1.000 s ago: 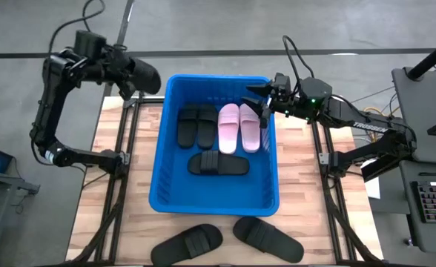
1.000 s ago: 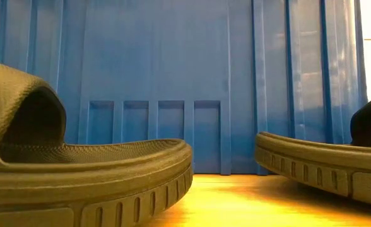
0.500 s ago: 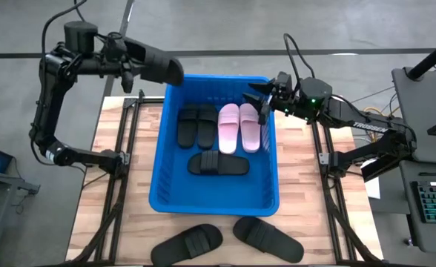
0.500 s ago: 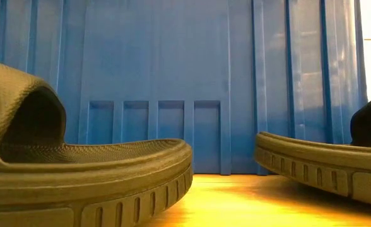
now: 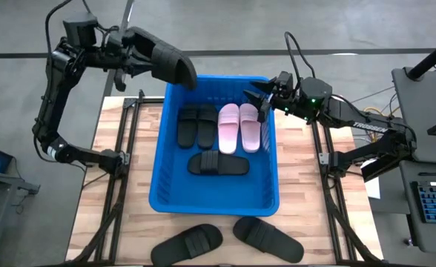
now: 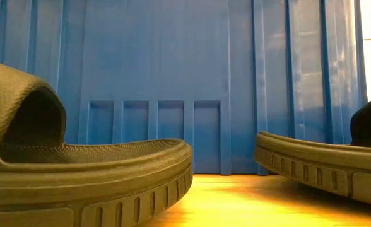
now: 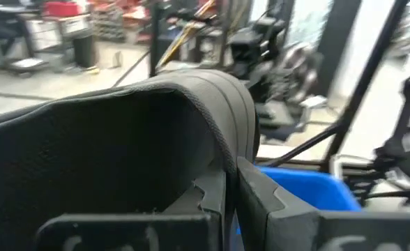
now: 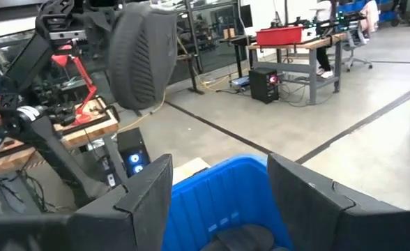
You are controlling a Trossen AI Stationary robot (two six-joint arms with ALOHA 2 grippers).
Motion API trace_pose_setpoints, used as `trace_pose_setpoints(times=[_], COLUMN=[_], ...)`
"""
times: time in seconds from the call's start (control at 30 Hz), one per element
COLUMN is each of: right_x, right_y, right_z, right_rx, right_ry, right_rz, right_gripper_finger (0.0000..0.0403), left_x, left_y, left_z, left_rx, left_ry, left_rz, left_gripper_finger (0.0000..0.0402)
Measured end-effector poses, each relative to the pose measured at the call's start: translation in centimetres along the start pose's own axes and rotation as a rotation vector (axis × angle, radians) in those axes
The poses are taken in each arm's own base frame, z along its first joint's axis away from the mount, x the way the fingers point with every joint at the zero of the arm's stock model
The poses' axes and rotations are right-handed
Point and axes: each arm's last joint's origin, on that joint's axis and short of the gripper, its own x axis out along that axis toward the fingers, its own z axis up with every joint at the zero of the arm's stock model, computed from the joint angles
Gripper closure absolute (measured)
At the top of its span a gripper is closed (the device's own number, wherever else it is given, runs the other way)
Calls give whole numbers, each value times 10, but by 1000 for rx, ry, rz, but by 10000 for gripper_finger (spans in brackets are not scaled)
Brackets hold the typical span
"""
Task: Pick and place slides into bin
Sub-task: Put the black slide into the blue bin
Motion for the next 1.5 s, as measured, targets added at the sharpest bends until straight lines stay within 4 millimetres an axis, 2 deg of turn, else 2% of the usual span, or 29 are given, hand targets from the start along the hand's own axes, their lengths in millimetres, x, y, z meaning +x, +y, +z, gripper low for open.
trace_pose_setpoints(times=[0.2,0.33,0.67,0.77,0.9,1.07,1.2,1.33,1.5], right_x=[0,2,12,18,20,20,19,19,20], right_y=[-1,-1,0,-1,-4,-16,-25,-30,-35], right_z=[0,-1,-10,-15,-12,-9,-7,-6,-5], right_rx=[11,10,51,38,22,-10,-19,-20,-54], right_ry=[-11,-6,24,46,12,-25,-59,-63,-58], right_rz=[-53,-55,-78,-87,-98,-296,-458,-489,-509], right_gripper_finger=[179,179,179,179,179,179,179,179,179], left_x=[16,34,81,96,114,134,145,154,156], left_y=[4,9,14,13,13,11,8,6,4], left_z=[8,12,7,8,10,13,14,13,13], left_rx=[50,78,110,151,155,194,224,211,196], left_ry=[-78,-111,-118,-144,-164,-172,-186,-182,-177], left_rz=[-164,-250,-430,-532,-692,-895,-925,-940,-940], left_gripper_finger=[401,401,401,401,401,401,401,401,401])
